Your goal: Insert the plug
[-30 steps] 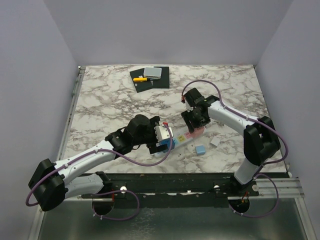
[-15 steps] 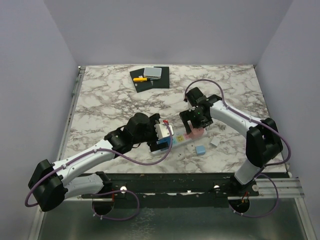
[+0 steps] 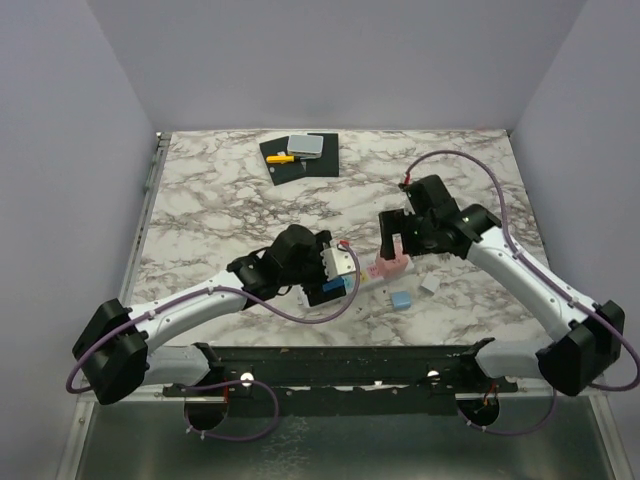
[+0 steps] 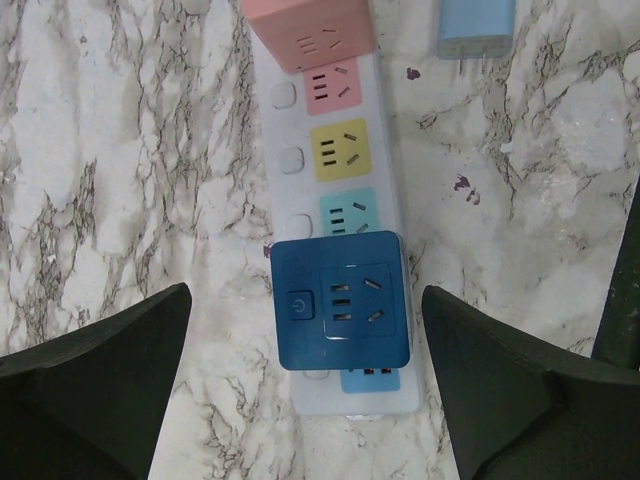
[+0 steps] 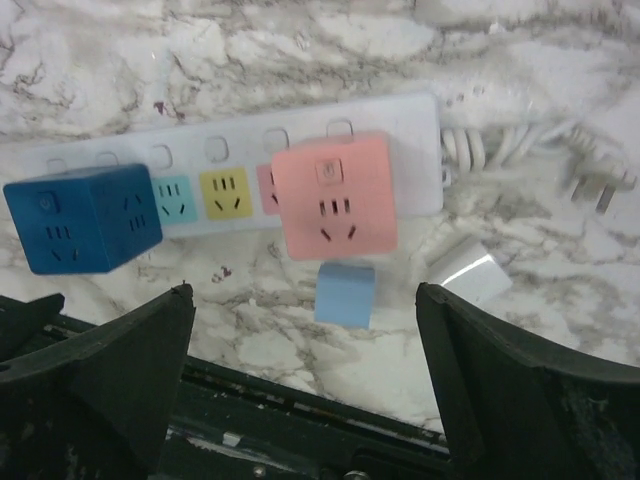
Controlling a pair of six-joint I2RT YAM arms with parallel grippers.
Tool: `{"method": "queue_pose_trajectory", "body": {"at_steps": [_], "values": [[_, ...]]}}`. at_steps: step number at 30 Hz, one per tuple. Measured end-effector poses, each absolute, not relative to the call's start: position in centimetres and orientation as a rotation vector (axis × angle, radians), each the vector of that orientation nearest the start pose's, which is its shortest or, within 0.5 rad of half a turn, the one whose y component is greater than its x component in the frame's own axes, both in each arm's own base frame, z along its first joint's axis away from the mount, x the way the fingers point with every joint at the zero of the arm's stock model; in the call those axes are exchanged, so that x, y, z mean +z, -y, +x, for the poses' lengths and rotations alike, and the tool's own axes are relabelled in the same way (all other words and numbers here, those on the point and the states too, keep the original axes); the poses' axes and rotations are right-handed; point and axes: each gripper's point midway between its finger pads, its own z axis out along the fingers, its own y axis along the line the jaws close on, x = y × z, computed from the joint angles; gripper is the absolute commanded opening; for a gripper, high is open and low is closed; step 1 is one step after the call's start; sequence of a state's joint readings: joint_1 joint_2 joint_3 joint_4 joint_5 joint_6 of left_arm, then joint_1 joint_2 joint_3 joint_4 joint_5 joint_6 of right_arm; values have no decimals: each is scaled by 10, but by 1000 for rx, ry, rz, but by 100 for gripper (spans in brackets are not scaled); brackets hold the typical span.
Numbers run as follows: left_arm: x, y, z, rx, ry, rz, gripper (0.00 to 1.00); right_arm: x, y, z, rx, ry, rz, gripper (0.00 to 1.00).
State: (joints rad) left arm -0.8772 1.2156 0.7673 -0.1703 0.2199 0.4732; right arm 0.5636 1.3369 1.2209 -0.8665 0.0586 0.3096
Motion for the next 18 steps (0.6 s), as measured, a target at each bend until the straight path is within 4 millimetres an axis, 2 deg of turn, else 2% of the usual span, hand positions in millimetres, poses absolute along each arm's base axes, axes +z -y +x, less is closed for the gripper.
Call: {"method": "queue_pose_trajectory", "body": {"at_steps": [2, 6, 7, 11, 13, 18], "values": [[134, 289, 214, -462, -1643, 1486, 99, 165, -162, 248, 279, -2562, -245, 76], [144, 293, 219, -457, -1617, 1482, 99, 138, -150, 211, 350, -2600, -126, 73], [145, 294, 219, -456, -1613, 1481, 99, 124, -149, 199, 373, -2639, -89, 73], [138, 295, 221, -446, -1619, 1499, 99, 99, -150, 183, 423, -2693, -11, 74], [132, 294, 223, -431, -1624, 1518, 99, 88, -149, 176, 438, -2712, 33, 77], [126, 293, 224, -403, -1608, 1555, 99, 71, -155, 177, 463, -2722, 87, 78]]}}
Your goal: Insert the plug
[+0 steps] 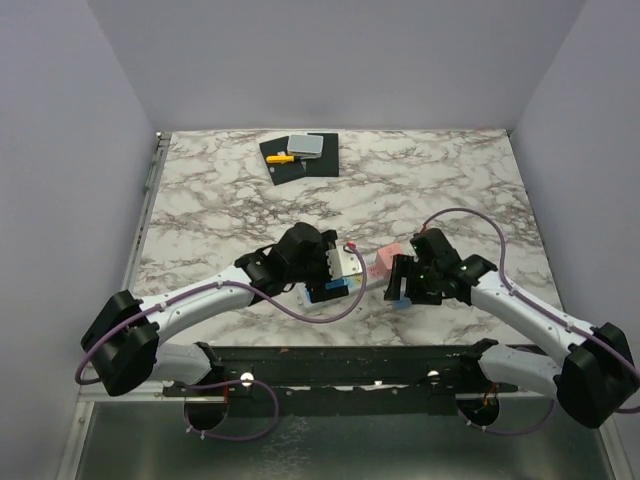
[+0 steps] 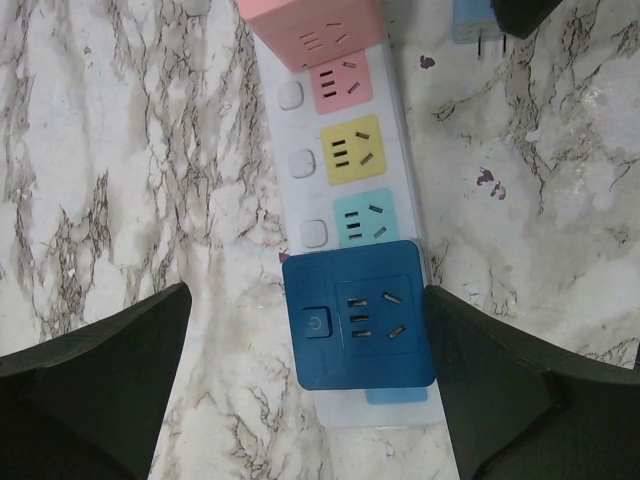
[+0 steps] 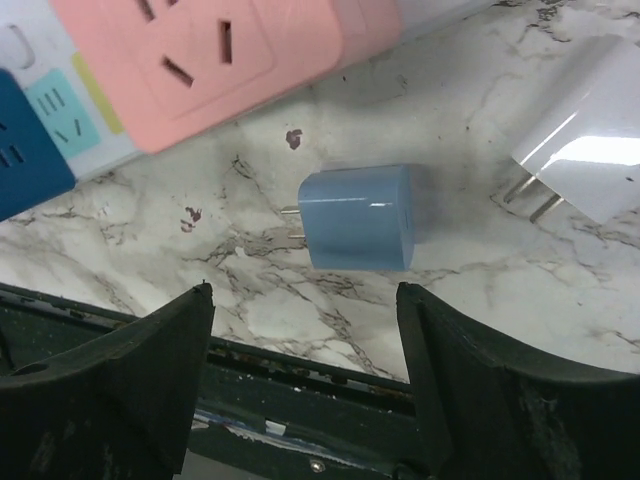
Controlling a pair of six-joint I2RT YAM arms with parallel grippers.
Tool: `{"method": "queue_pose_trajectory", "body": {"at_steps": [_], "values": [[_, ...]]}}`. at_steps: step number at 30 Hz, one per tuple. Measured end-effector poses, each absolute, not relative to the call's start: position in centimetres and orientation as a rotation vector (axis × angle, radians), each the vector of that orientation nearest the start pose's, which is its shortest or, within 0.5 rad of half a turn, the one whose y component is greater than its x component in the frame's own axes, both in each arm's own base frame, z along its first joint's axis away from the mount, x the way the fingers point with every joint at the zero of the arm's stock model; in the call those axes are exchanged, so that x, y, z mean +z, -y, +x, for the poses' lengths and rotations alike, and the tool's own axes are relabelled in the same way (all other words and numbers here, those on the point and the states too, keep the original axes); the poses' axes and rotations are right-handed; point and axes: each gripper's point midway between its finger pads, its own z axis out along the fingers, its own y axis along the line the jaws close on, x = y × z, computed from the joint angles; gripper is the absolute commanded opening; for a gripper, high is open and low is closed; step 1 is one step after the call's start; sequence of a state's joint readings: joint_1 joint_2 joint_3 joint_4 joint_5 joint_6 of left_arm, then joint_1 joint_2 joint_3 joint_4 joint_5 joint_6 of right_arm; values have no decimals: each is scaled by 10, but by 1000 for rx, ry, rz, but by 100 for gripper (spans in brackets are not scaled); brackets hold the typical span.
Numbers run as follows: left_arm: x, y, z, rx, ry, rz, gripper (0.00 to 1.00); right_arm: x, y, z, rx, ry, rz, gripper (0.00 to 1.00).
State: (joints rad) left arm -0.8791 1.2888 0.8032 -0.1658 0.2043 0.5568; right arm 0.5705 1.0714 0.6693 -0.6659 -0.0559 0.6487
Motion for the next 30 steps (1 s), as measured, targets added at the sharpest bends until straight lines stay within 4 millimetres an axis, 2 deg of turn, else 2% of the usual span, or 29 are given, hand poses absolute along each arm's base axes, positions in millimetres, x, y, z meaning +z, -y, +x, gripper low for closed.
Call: {"method": "queue_pose_trajectory", "body": {"at_steps": [5, 9, 11, 15, 20, 25, 30], "values": [[126, 293, 227, -369, -1557, 1596, 98, 49, -159, 181, 410, -2765, 105, 72], [125, 294, 227, -333, -1486, 1646, 98, 49, -160, 186, 375, -2734, 117, 66], [118, 288, 229, -284, -1475, 1680, 98, 48, -161, 187, 355, -2724, 117, 63], [93, 262, 232, -193, -1524, 1753, 97, 44, -165, 185, 323, -2715, 96, 64], [89, 247, 241, -133, -1551, 1768, 98, 29, -168, 176, 240, -2750, 48, 64], [92, 241, 245, -110, -1562, 1755, 98, 24, -168, 173, 171, -2753, 12, 64], [111, 245, 249, -117, -1544, 1707, 99, 34, -170, 180, 179, -2717, 15, 68]]}}
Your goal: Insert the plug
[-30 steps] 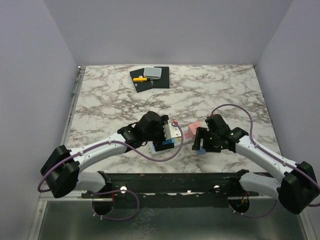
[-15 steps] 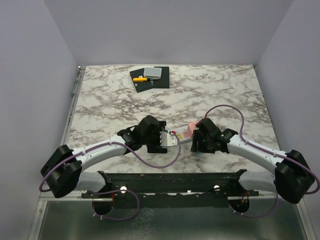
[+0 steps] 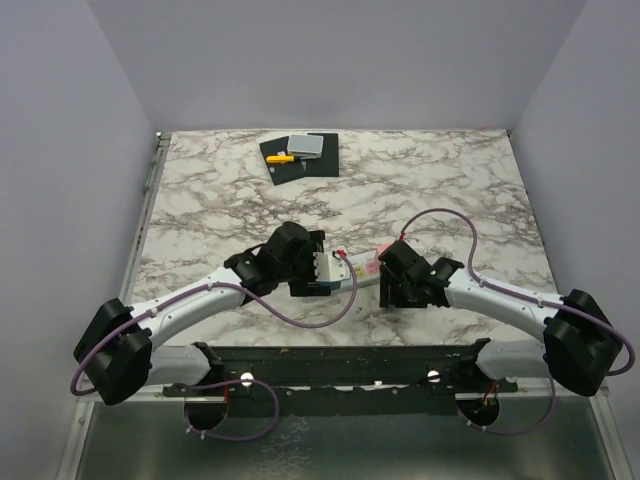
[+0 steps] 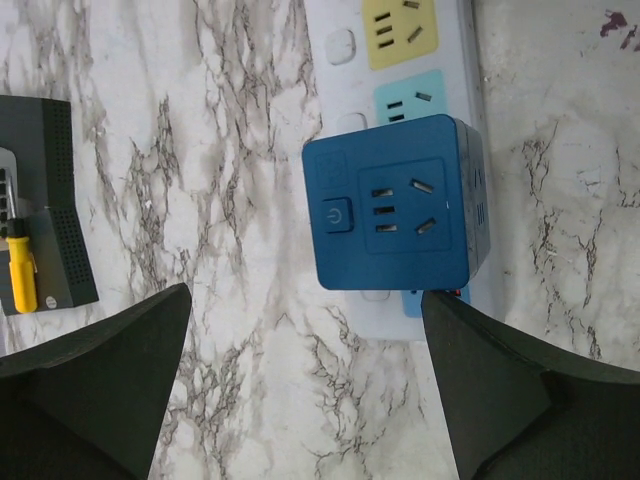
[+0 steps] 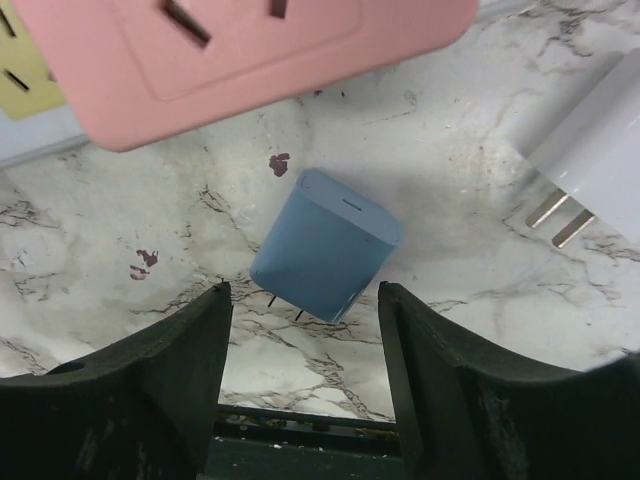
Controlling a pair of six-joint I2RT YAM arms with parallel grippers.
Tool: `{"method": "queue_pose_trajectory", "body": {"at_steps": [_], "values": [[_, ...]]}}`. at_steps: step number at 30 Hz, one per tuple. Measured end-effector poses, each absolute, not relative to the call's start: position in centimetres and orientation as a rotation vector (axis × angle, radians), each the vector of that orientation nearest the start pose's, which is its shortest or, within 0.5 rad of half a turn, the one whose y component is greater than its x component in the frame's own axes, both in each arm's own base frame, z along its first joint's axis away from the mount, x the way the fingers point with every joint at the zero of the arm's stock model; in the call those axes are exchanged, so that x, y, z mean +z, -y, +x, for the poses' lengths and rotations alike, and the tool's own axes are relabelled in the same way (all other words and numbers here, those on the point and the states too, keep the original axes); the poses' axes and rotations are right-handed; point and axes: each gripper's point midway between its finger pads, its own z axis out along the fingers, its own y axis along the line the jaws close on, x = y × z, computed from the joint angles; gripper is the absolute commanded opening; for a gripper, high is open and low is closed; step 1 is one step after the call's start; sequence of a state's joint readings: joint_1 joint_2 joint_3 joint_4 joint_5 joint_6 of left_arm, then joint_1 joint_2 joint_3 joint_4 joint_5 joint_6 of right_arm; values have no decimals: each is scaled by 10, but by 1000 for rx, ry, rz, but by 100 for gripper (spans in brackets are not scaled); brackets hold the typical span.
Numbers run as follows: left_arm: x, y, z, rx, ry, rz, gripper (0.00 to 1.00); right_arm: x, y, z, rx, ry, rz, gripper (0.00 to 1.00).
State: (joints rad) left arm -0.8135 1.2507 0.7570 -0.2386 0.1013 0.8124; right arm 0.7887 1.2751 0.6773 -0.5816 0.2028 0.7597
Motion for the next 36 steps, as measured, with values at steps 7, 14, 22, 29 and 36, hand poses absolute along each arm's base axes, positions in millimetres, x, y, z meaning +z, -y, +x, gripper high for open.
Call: {"method": "queue_pose_trajectory", "body": {"at_steps": [7, 14, 22, 29, 36], "values": [[149, 255, 245, -196, -1523, 1604, 99, 67, -159, 191, 175, -2601, 129, 80], [163, 261, 242, -249, -1515, 1563, 99, 78, -133, 202, 105, -2514, 365, 98], [165, 261, 241, -261, -1518, 1555, 99, 76, -100, 203, -10, -2444, 653, 82], [172, 260, 240, -263, -1503, 1539, 99, 71, -71, 211, -67, -2377, 834, 78], [172, 260, 239, -268, -1509, 1532, 99, 46, -51, 223, -189, -2442, 853, 77]]}}
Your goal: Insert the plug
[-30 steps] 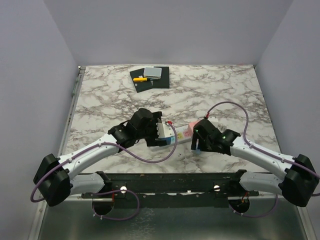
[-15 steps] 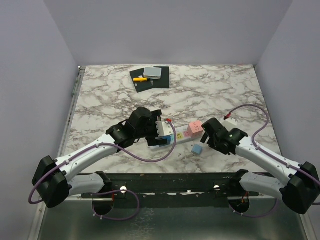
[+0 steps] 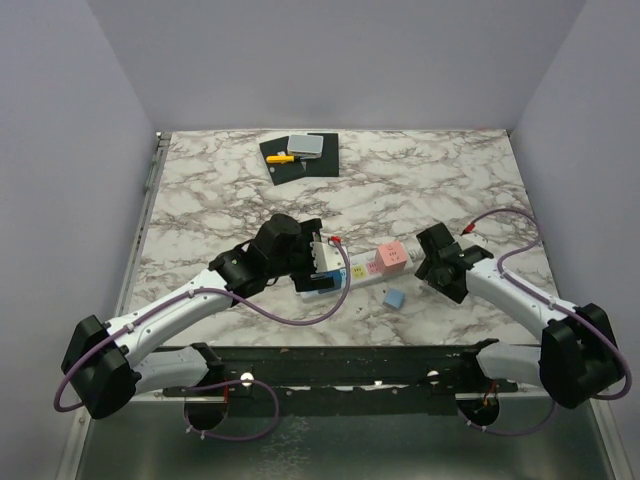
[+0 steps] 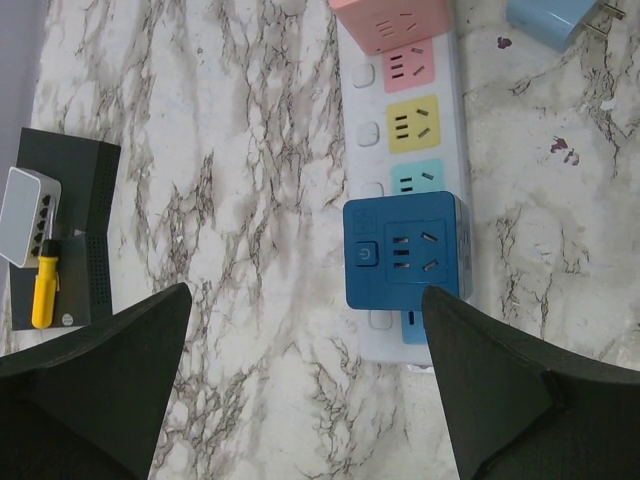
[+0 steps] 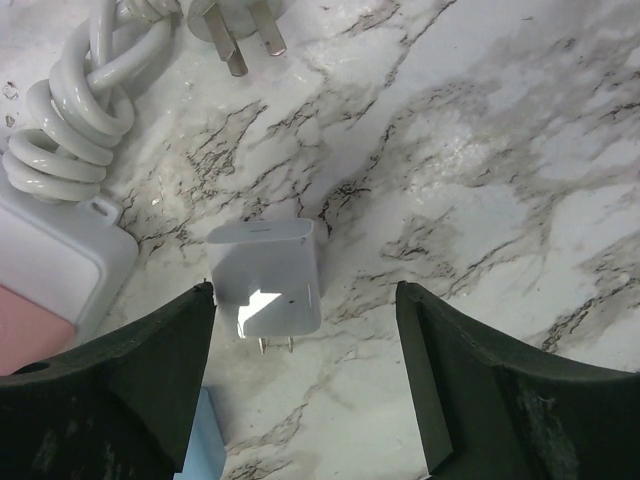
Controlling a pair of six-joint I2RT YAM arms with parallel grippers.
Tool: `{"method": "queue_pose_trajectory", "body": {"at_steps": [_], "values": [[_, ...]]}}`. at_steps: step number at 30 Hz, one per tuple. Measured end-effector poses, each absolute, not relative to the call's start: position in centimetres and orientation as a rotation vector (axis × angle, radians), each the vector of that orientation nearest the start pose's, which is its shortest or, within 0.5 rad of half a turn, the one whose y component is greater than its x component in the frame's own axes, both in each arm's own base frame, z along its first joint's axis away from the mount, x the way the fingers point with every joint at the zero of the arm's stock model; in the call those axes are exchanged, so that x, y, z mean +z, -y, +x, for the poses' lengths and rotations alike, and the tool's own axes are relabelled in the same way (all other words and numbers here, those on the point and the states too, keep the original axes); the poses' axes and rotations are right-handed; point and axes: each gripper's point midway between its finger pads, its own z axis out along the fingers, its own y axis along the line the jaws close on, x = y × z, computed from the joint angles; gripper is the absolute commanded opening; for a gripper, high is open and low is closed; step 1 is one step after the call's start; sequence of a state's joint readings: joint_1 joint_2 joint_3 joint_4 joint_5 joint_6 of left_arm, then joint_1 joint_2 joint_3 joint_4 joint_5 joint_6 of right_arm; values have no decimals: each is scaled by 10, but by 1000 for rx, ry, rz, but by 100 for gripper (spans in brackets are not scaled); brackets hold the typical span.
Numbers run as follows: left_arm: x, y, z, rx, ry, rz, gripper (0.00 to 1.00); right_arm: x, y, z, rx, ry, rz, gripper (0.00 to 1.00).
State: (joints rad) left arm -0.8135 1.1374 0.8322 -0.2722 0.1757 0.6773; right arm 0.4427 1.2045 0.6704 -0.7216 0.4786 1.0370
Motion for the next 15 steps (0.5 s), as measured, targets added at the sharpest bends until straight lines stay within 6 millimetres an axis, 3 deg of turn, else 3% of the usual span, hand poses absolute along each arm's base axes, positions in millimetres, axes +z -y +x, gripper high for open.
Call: {"method": "queue_pose_trajectory", "body": {"at_steps": [9, 15], "values": [[178, 262, 240, -272, -1504, 1517, 99, 30, -62, 232, -137, -2497, 816, 71], [184, 264, 241, -281, -1503, 1503, 99, 17, -64, 232, -157, -2539, 793, 51]]}}
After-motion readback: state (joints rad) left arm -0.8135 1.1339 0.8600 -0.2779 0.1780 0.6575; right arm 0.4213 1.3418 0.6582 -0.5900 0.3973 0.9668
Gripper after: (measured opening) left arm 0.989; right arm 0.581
